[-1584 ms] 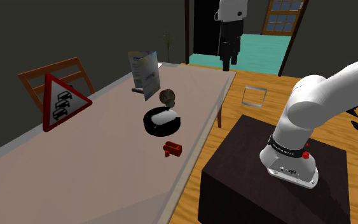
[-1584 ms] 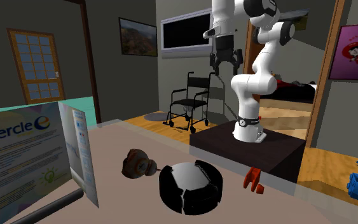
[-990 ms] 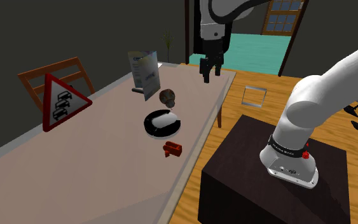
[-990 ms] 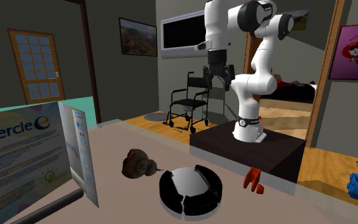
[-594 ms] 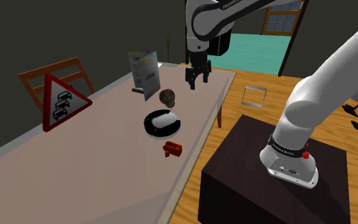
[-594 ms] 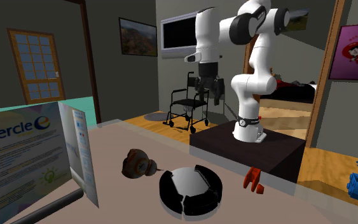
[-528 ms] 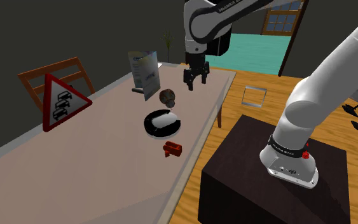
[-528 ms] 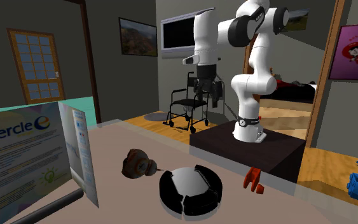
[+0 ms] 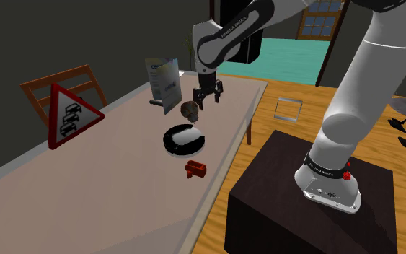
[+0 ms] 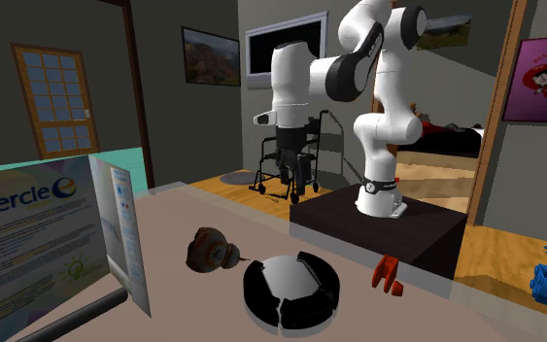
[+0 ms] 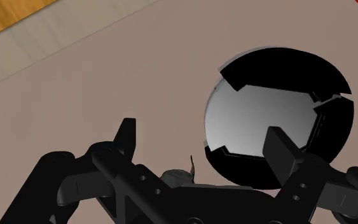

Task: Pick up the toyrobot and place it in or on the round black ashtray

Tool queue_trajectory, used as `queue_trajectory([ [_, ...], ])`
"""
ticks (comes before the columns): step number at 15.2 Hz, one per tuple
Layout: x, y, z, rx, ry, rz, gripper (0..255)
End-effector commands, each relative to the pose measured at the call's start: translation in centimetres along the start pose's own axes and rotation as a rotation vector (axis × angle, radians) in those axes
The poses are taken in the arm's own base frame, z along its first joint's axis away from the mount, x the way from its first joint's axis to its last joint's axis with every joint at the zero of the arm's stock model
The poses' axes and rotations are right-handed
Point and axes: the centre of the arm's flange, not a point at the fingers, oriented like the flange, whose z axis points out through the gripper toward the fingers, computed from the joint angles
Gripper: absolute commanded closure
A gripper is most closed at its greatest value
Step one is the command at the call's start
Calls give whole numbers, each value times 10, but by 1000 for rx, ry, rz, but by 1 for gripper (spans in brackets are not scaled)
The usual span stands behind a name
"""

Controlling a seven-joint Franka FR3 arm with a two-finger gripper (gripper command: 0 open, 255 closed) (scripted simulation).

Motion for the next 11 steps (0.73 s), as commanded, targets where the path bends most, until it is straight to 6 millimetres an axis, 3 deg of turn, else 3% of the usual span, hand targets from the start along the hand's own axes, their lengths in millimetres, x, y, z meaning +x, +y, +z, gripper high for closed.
queue_trajectory([
  [1,22,-4,18,-4,9,35,0],
  [11,127,-10,91,-25,47,202,0],
])
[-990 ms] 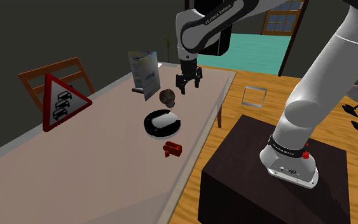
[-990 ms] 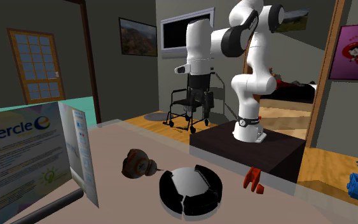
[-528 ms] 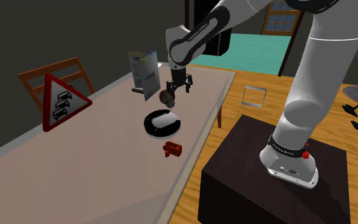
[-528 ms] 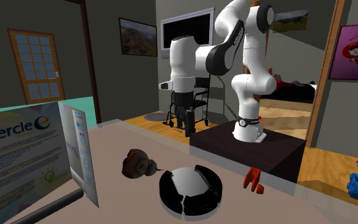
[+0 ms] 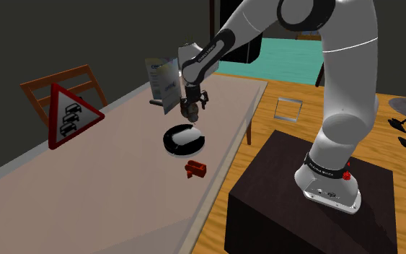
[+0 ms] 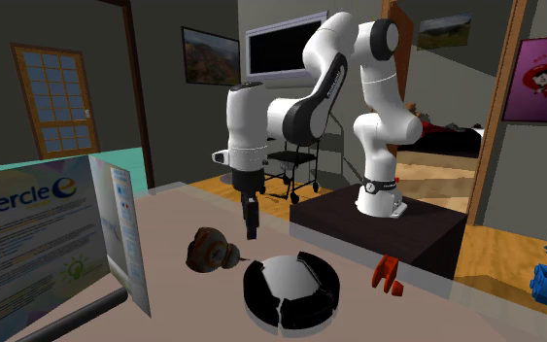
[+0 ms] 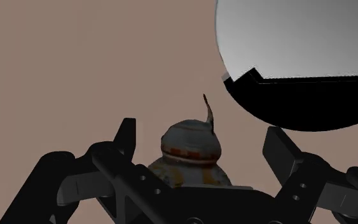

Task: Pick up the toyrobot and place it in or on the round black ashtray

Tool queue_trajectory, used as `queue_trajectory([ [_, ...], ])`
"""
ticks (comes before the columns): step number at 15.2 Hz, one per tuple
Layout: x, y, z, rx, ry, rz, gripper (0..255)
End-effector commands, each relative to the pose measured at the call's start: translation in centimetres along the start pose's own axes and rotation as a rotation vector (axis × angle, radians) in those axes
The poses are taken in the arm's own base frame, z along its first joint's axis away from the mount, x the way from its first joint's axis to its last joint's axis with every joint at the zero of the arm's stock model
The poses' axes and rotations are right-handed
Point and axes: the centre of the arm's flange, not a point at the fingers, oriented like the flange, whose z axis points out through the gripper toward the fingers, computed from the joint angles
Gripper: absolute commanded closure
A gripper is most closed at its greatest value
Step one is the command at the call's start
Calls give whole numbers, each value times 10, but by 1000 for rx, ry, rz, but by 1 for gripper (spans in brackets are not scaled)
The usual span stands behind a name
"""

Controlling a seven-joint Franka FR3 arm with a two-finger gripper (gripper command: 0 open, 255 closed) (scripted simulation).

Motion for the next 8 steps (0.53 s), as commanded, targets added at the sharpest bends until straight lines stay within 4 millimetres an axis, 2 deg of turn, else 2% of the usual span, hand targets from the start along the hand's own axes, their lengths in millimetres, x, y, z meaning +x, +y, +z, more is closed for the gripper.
queue_trajectory([
  [1,21,-3,16,-4,8,35,0],
  [3,41,-5,31,-9,16,68,0],
  [4,42,-5,31,-9,16,69,0],
  [8,42,-5,52,-9,16,69,0],
])
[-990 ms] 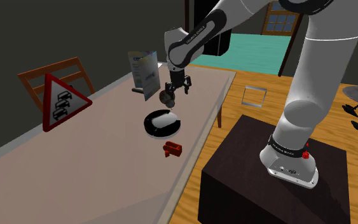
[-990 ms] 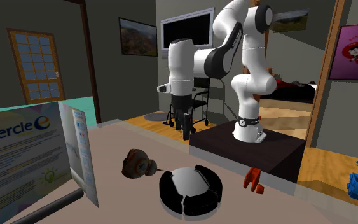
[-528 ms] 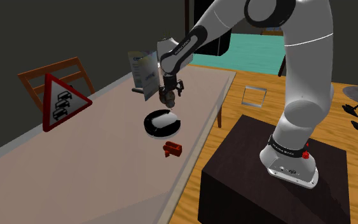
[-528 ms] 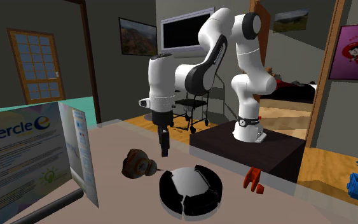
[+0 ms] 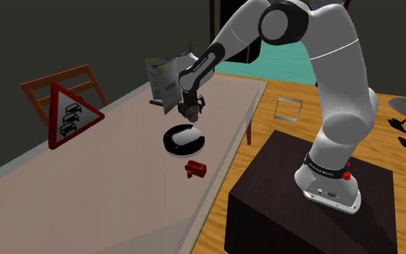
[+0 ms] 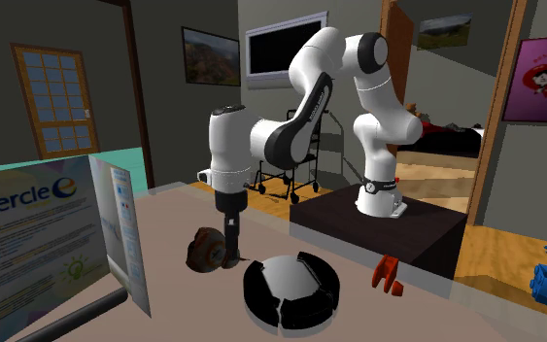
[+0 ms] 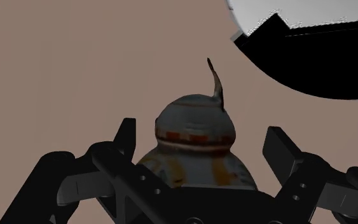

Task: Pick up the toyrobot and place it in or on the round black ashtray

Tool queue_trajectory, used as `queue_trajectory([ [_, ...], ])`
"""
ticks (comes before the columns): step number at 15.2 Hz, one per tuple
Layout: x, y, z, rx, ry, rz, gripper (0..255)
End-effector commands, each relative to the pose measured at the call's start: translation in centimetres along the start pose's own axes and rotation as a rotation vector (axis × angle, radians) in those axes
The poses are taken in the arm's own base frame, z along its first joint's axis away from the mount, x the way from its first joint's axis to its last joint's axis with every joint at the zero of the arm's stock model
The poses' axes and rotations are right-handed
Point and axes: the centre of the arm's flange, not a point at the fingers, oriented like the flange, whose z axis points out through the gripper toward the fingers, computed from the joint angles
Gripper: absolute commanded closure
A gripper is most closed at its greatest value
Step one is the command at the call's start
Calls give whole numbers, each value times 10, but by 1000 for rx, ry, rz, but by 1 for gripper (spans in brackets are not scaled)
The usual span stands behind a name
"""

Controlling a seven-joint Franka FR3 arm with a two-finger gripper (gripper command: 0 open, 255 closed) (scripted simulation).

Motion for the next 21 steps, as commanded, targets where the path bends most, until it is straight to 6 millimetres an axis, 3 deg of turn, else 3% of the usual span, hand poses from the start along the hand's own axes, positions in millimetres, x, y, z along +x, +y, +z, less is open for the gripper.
queue_trajectory([
  [1,1,1,11,0,1,1,0],
  [3,1,1,25,0,1,1,0],
  [11,1,1,25,0,0,1,0],
  [12,1,1,25,0,0,1,255],
  [21,1,1,25,0,1,1,255],
])
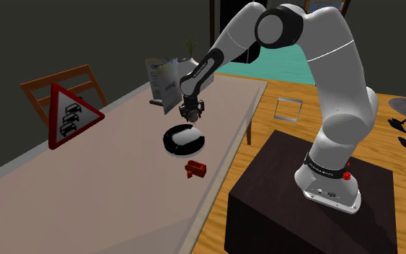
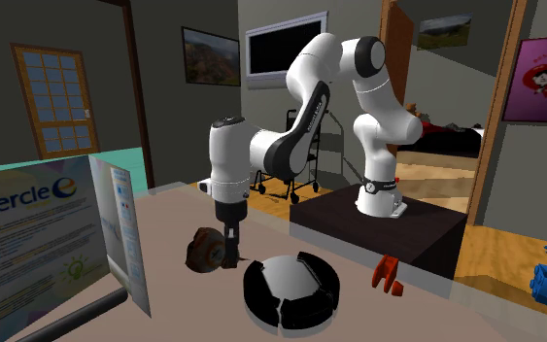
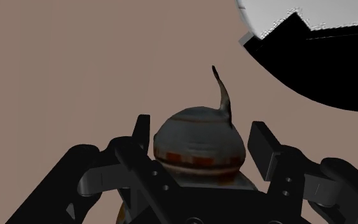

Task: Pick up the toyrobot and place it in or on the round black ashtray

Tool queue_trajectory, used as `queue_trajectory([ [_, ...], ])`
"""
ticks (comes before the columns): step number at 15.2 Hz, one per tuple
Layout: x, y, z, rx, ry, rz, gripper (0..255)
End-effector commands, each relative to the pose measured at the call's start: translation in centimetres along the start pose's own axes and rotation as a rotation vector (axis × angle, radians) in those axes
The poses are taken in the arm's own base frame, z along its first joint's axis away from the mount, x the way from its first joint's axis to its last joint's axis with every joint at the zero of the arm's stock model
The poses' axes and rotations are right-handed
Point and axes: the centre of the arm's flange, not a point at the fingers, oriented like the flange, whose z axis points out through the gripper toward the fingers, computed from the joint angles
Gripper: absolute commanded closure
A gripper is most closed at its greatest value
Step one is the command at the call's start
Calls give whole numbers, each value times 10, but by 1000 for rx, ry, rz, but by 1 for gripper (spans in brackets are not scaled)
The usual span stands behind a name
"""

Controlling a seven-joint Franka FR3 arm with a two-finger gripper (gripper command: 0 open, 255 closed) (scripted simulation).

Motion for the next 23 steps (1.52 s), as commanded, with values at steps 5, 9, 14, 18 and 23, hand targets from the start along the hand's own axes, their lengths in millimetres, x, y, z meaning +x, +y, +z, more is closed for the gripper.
queue_trajectory([
  [5,1,2,-26,0,0,0,255],
  [9,1,3,-47,0,0,0,255],
  [14,2,5,-74,0,0,0,255],
  [18,2,6,-95,0,0,0,255],
  [23,3,8,-121,0,0,0,255],
])
